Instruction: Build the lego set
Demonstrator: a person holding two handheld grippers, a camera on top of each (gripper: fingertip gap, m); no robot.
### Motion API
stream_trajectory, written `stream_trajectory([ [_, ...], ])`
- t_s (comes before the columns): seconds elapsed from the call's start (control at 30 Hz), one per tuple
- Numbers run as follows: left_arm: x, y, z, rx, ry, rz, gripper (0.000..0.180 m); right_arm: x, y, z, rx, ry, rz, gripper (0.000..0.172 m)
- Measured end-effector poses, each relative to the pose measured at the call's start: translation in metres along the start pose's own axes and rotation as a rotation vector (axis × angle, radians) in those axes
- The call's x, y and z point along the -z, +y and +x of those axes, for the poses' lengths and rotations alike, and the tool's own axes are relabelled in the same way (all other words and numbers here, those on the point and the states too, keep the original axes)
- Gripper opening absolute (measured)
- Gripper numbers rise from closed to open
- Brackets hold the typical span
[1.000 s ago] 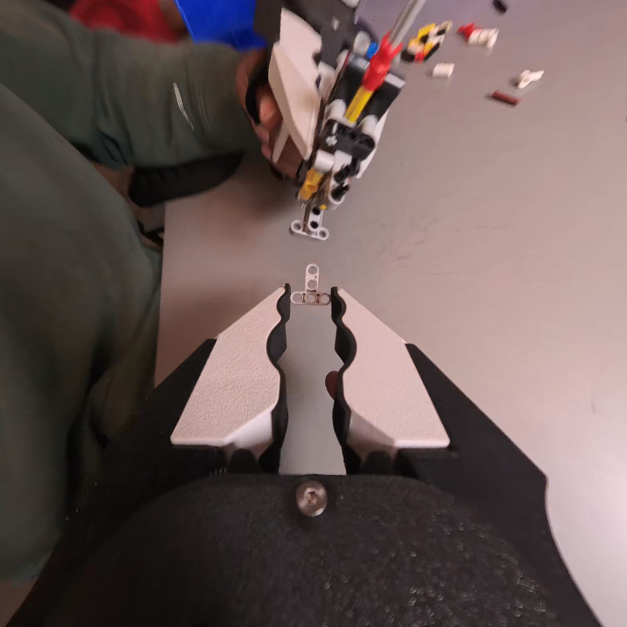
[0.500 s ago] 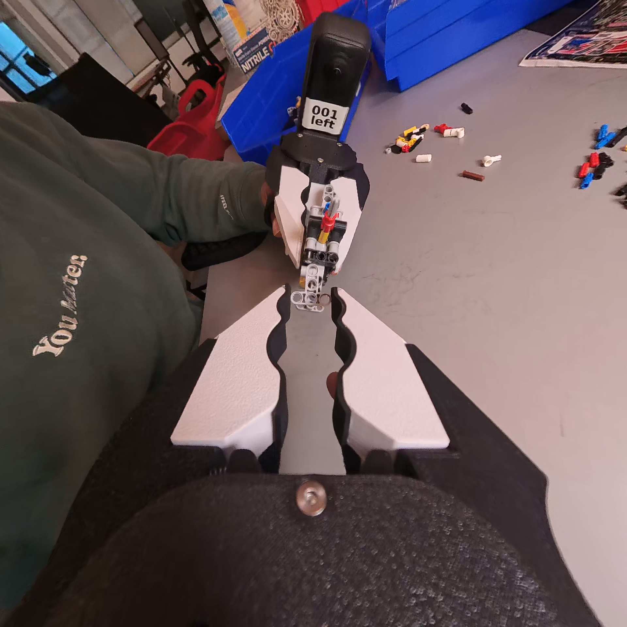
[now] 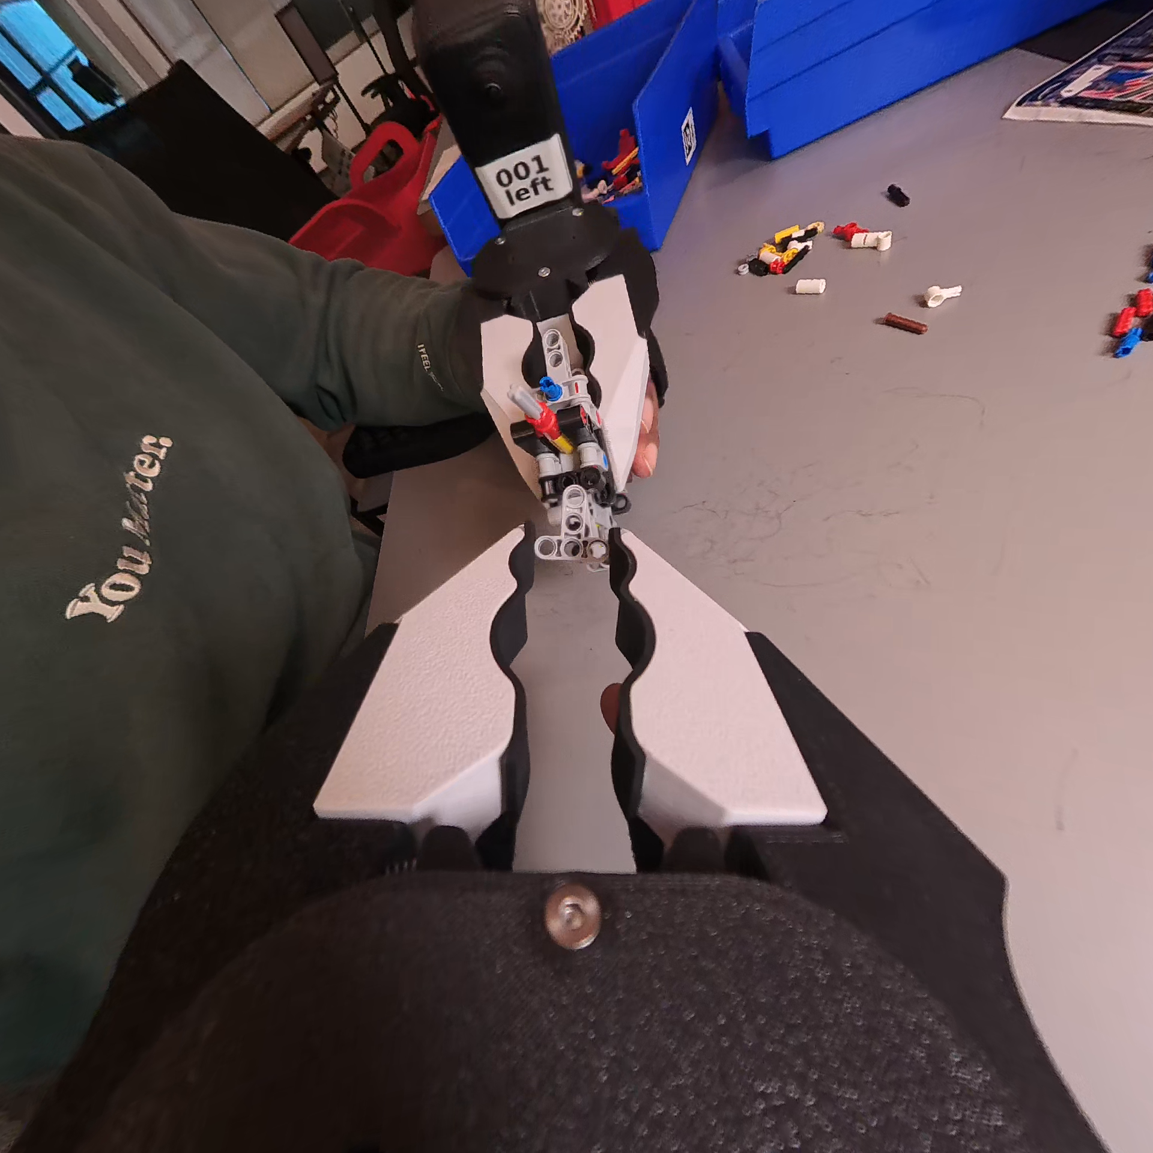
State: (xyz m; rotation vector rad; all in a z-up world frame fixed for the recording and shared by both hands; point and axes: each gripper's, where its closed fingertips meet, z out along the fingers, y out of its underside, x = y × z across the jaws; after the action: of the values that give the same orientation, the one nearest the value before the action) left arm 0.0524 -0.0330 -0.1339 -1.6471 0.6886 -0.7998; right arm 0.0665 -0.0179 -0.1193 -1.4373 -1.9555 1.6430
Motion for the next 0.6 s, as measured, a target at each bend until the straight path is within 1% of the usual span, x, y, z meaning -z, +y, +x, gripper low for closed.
stream_trajectory([
  [0.17, -0.001, 0.000, 0.000, -0.168, -0.055, -0.013, 0.021, 0.001, 0.002, 0.001, 0.011, 0.003, 0.001, 0.022],
  [0.27, 0.000, -0.002, 0.004, -0.244, -0.056, 0.006, 0.021, 0.003, 0.002, 0.001, 0.019, 0.004, 0.010, 0.022],
  [0.43, 0.003, -0.009, 0.007, -0.298, -0.059, 0.061, 0.021, 0.006, -0.001, -0.004, 0.053, -0.017, 0.043, 0.022],
  [0.6, 0.006, -0.015, 0.008, -0.309, -0.056, 0.105, 0.021, 0.008, 0.005, 0.003, 0.052, 0.016, 0.029, 0.022],
])
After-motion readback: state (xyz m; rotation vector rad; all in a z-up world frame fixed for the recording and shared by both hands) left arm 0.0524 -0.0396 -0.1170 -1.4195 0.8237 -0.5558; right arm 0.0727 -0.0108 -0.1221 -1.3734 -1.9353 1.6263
